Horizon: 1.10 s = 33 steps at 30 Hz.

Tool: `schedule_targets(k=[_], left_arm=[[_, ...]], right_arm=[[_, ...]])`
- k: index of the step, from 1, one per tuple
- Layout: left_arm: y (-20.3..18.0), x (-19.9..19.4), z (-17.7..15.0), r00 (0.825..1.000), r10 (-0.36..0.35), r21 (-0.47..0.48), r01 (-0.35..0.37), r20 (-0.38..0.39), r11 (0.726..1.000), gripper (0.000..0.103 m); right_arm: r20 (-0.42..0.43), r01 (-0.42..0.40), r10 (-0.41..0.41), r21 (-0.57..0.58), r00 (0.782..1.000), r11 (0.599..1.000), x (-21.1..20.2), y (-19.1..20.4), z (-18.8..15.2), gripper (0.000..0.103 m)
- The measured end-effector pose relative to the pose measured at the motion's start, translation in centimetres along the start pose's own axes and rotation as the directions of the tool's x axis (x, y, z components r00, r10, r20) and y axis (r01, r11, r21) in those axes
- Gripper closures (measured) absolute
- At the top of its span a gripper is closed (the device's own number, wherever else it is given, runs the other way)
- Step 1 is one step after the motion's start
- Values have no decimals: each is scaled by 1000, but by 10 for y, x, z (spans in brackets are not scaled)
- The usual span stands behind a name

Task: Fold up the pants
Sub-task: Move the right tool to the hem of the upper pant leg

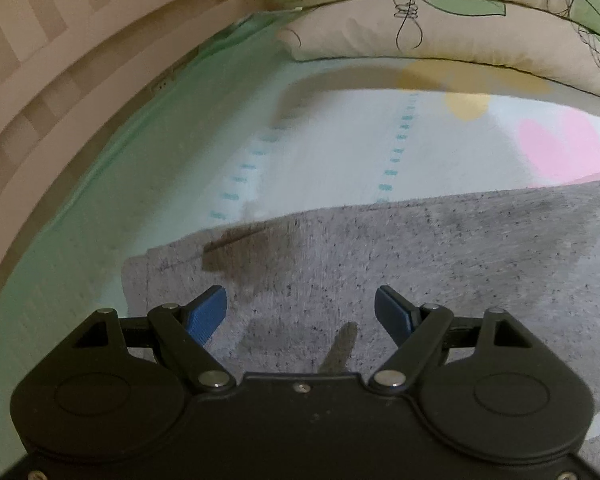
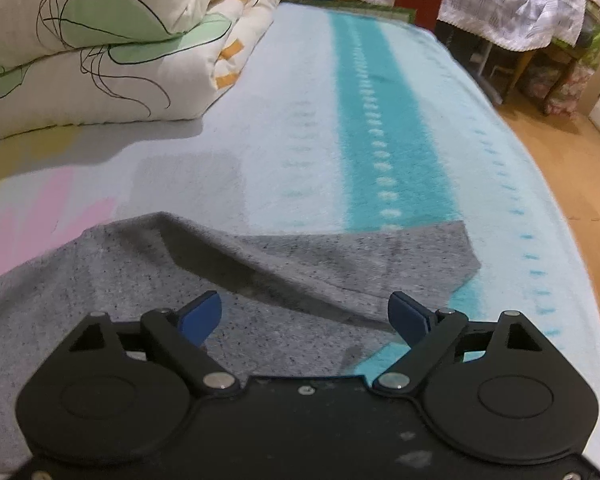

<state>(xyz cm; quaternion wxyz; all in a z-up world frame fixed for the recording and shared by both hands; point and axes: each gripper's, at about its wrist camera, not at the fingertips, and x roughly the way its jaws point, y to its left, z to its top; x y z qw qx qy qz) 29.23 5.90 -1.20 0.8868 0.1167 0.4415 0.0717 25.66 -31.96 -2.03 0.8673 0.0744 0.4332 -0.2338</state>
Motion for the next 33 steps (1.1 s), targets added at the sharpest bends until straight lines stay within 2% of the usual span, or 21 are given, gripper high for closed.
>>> schedule_targets(k=[5,10,12,14,17,19,22,24,26,29,33], left_arm=[[3,7,-2,1000,11,-26,-11,-12,1000,22],[7,9,-6,1000,-3,-51,2,-20,999,22],[7,10,-7,1000,-6,-53,5,-17,999,22],[6,12,-8,1000,-7,-61,6,-20,998,22],[6,16,-11,999,-19,-72,16,-43,997,22],[5,17,-12,998,-28,-75,24,-53,997,22],[4,19,-13,998,-19,-72,15,-61,997,22],[4,19,-13,998,-17,-73,13,-62,997,22],[4,17,-13,998,-21,-77,16,-58,997,22],[-3,18,-12,998,-13,-73,8,-58,997,22],[-12,13,-13,998,-27,-57,24,-54,998,22]], right_arm=[[-23,-22,23,38,999,999,5,-5,9,17],[-59,-41,40,-10,997,999,6,-6,10,25],[-68,-35,32,-46,997,998,7,-5,9,33],[-75,7,-13,-80,997,997,13,-5,7,37],[-51,116,-122,-102,991,988,23,-13,16,40],[-21,180,-181,-53,983,982,30,-28,31,40],[22,294,-295,36,955,955,34,-52,51,40],[26,242,-244,58,969,969,26,-61,50,40],[2,128,-128,33,992,991,16,-61,41,40],[-32,11,-12,-22,999,1000,5,-46,19,40],[-33,-18,15,-110,999,994,2,-14,-3,41]])
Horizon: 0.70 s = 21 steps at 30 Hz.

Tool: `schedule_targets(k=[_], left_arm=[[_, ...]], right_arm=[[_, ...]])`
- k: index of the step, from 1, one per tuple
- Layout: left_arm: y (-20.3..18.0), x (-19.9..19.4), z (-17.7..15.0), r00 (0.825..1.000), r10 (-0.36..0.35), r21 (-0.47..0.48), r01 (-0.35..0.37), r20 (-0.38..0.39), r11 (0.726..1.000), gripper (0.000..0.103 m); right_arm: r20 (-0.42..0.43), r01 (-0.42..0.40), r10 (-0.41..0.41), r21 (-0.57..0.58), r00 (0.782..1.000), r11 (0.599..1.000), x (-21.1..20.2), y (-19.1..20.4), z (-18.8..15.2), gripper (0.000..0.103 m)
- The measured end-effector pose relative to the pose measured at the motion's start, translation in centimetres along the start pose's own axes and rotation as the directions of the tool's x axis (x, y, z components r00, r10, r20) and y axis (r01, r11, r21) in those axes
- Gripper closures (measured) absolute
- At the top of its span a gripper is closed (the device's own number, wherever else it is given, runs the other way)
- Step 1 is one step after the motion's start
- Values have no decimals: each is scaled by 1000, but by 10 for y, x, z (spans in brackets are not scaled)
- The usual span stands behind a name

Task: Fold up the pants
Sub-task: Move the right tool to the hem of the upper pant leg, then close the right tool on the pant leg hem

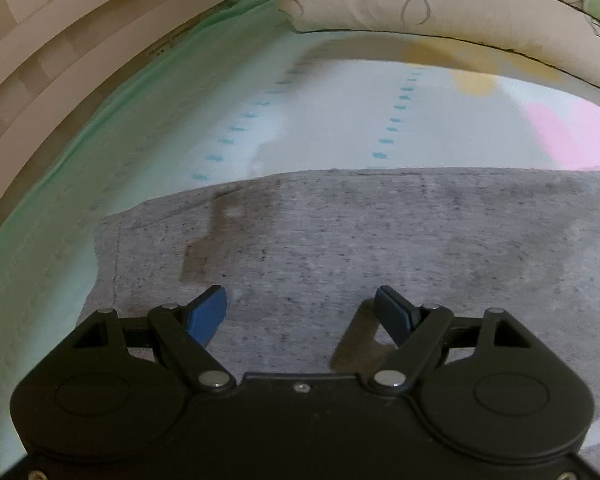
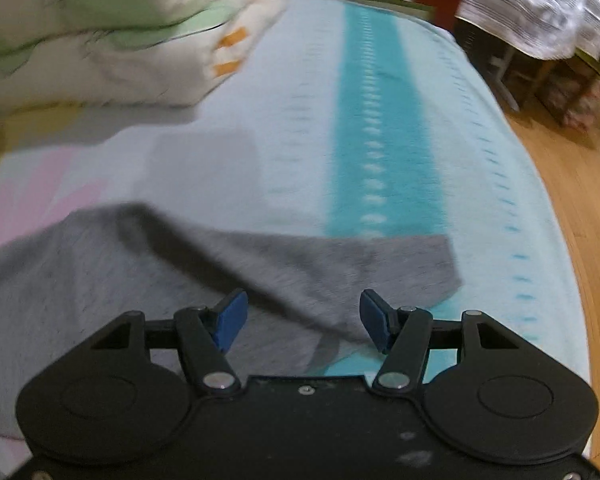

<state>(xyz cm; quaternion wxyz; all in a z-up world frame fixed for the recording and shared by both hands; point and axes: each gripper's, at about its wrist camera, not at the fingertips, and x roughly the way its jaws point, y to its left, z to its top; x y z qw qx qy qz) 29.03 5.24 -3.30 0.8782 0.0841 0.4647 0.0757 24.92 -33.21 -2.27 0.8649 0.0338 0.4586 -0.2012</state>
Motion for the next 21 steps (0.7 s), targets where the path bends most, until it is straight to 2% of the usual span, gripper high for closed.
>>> schedule_targets(k=[5,12,17,21], left_arm=[[-5,-9,-4,1000,-14,27,14,17,1000,22],[-7,-4,0,999,-38,14,38,13,999,22],[-9,0,0,999,-32,23,32,10,999,22],[-10,4,0,1000,-21,34,21,5,999,22]], right_arm=[[5,113,-113,-49,994,992,16,11,6,41],[-9,225,-225,49,974,973,47,-25,37,41],[8,279,-281,64,960,958,62,-33,55,41],[23,273,-278,125,960,954,62,-46,62,41]])
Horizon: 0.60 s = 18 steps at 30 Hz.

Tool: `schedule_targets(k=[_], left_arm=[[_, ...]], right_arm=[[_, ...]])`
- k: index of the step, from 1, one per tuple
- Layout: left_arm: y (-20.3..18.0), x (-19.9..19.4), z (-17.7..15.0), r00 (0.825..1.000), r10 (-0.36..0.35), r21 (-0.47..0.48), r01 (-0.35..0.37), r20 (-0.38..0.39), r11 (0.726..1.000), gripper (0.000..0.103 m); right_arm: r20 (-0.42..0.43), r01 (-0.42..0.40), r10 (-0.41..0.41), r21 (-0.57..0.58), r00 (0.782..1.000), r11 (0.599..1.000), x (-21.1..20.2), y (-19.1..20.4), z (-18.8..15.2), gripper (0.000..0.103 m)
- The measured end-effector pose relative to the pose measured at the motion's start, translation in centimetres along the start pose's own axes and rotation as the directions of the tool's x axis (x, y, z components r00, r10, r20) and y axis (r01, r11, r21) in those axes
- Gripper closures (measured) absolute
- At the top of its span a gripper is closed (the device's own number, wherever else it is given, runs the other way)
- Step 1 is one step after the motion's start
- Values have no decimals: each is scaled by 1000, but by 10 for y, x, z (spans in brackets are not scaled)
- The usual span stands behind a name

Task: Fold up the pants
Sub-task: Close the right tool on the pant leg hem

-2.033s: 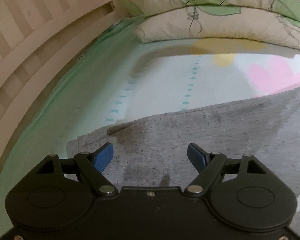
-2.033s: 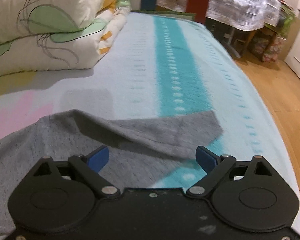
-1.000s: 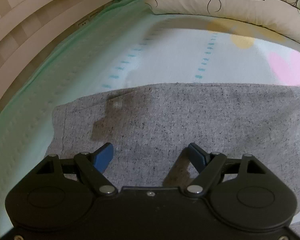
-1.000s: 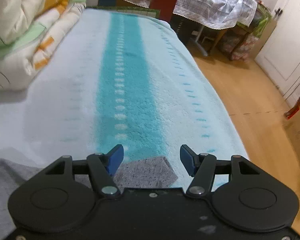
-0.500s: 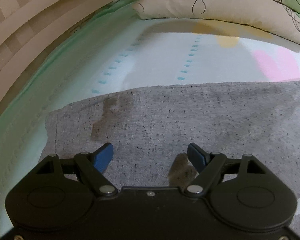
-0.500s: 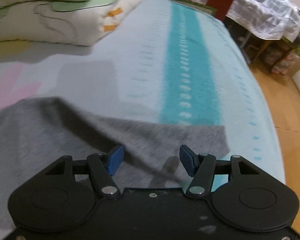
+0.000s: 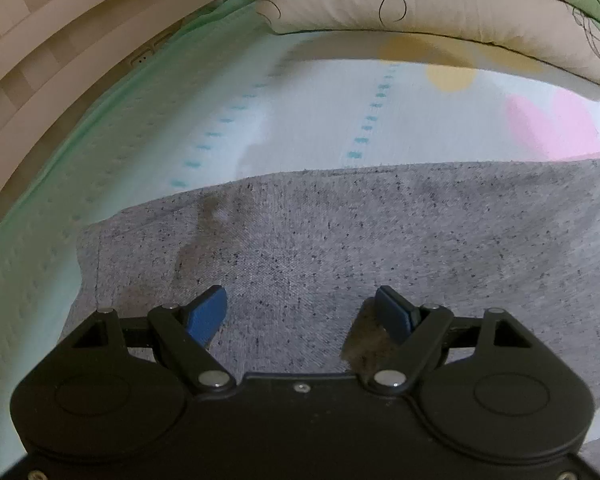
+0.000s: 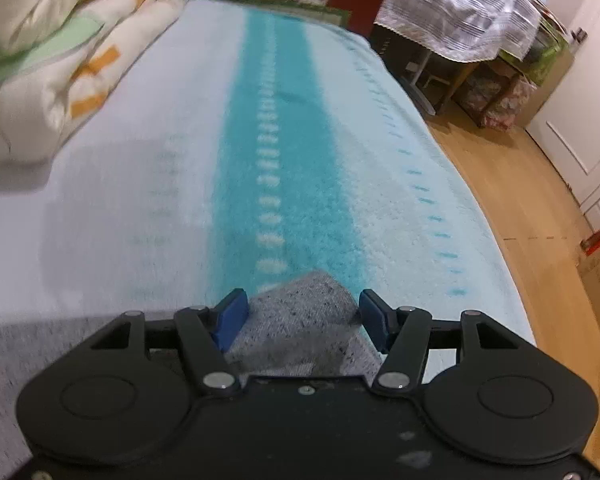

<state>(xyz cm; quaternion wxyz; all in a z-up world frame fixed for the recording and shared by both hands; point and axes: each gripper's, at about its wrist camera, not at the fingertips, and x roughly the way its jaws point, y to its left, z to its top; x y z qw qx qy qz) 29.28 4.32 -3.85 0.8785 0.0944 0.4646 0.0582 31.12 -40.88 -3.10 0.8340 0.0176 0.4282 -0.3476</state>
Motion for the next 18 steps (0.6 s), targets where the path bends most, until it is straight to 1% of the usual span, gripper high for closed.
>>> schedule_targets(k=[6,7,8,9,11,14,16,17,18], left_arm=[[-1,-1,-1,1000,2,6,-2,9,1000,22],[-1,-2,-1,1000,2,4,-2,9,1000,22],[-1,-1,0,1000,1,2,-1,8,1000,22],[-1,-1,0,1000,-1,0,1,7,1000,22],[-2,1,1,1000,-1,-4,1,1,1000,22],[-2,1,1,1000,-1,-4,1,-3,1000,22],[-2,1,1,1000,1,-1,-1,-1,1000,21],[-2,1,0,1000,3,1,-3,-2,1000,21],[-2,1,0,1000,5,1,-5,-2,1000,21]], right_arm=[[46,-86,84,42,995,995,-30,-24,-12,41],[61,-109,106,54,992,993,-35,-29,-16,41],[70,-149,145,59,987,987,-40,-34,-19,41],[60,-189,186,62,981,980,-42,-37,-20,41],[18,-227,227,78,974,971,-41,-38,-21,40],[-33,-237,243,117,970,964,-25,-32,-21,39],[-77,-232,244,140,967,963,-7,-25,-21,40],[-100,-196,211,146,972,970,3,-20,-21,41],[-103,-151,165,134,981,979,11,-15,-20,41]])
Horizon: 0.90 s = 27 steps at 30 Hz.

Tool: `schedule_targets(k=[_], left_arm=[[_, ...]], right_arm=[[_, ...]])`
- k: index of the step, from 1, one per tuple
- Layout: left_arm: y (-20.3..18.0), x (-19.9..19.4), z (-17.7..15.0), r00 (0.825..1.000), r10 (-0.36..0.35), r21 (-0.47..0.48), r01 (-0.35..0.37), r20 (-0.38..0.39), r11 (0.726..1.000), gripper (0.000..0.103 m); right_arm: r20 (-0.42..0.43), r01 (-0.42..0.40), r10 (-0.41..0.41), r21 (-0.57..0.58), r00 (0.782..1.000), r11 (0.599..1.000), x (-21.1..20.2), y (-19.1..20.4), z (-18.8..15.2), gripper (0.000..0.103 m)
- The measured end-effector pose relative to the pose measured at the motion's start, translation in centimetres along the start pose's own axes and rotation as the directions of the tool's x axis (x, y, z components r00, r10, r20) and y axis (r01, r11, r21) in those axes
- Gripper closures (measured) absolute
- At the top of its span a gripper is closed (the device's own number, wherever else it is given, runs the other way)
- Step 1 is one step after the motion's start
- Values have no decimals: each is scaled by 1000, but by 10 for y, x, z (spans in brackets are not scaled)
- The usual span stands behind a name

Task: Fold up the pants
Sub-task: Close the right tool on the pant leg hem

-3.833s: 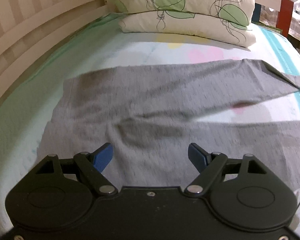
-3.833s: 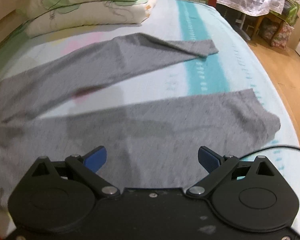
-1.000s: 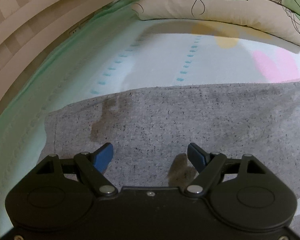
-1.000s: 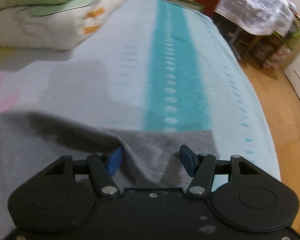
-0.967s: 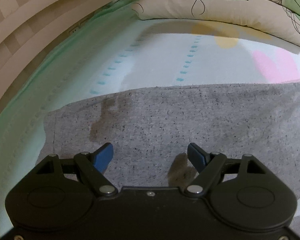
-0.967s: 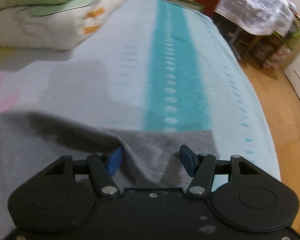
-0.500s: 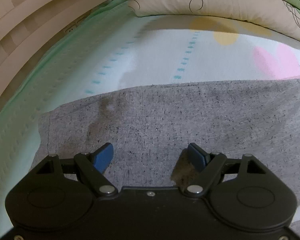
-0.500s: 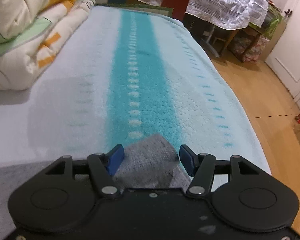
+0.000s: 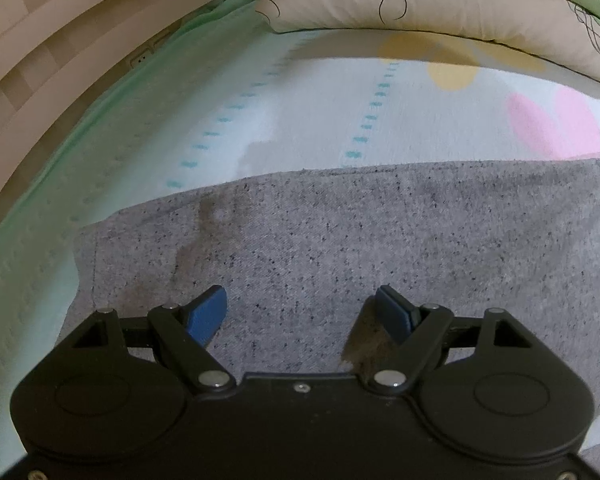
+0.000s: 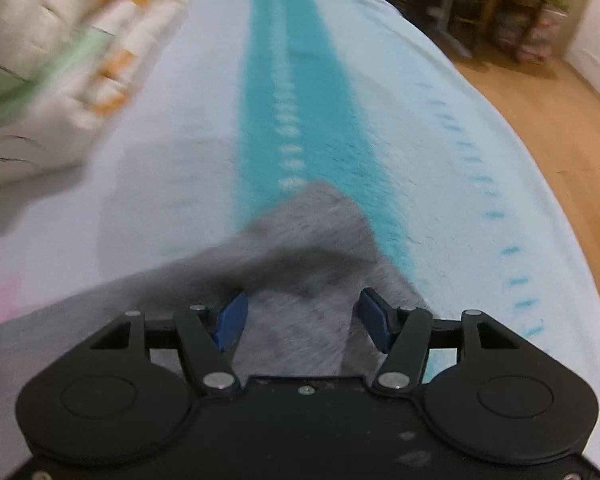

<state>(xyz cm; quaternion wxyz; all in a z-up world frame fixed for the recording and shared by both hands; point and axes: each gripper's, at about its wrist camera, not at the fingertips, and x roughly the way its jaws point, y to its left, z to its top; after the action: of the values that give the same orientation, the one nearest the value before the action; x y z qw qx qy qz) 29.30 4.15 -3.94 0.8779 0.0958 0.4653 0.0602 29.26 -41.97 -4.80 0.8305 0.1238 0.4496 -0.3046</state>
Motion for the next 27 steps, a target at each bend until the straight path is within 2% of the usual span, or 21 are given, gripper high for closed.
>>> schedule_targets(k=[1,3,5,7,9,12,14,18,22,25,27], left_arm=[[1,0,-1,1000,0,-1,0,-1,1000,21],[2,1,0,1000,-2,-6,2,-3,1000,21],[3,3,0,1000,-2,-11,2,-5,1000,21],[4,5,1,1000,-4,-14,4,-7,1000,21],[5,5,1,1000,-6,-20,6,-5,1000,21],[4,5,1,1000,-3,-19,3,-4,1000,21],[4,5,2,1000,-3,-23,3,-5,1000,21],[6,5,2,1000,0,-27,0,-2,1000,21],[9,6,3,1000,11,-29,-11,5,1000,21],[12,6,6,1000,11,-32,-11,8,999,21],[15,7,7,1000,17,-33,-17,13,999,21]], right_arm=[[32,33,-32,-14,999,999,2,4,2,41],[38,76,-76,-4,996,997,7,7,12,41],[33,96,-98,54,995,994,8,2,23,41],[68,104,-112,106,991,989,1,-4,28,40],[105,60,-72,114,992,992,-9,-4,33,39],[107,-56,42,132,993,990,-16,2,36,39],[112,-84,71,120,991,989,-18,14,36,39],[59,-123,118,91,991,988,-8,43,35,39],[-21,-64,66,99,998,993,12,58,30,40],[15,-11,10,51,1000,999,13,70,22,39],[25,1,-2,33,1000,999,10,75,18,43]])
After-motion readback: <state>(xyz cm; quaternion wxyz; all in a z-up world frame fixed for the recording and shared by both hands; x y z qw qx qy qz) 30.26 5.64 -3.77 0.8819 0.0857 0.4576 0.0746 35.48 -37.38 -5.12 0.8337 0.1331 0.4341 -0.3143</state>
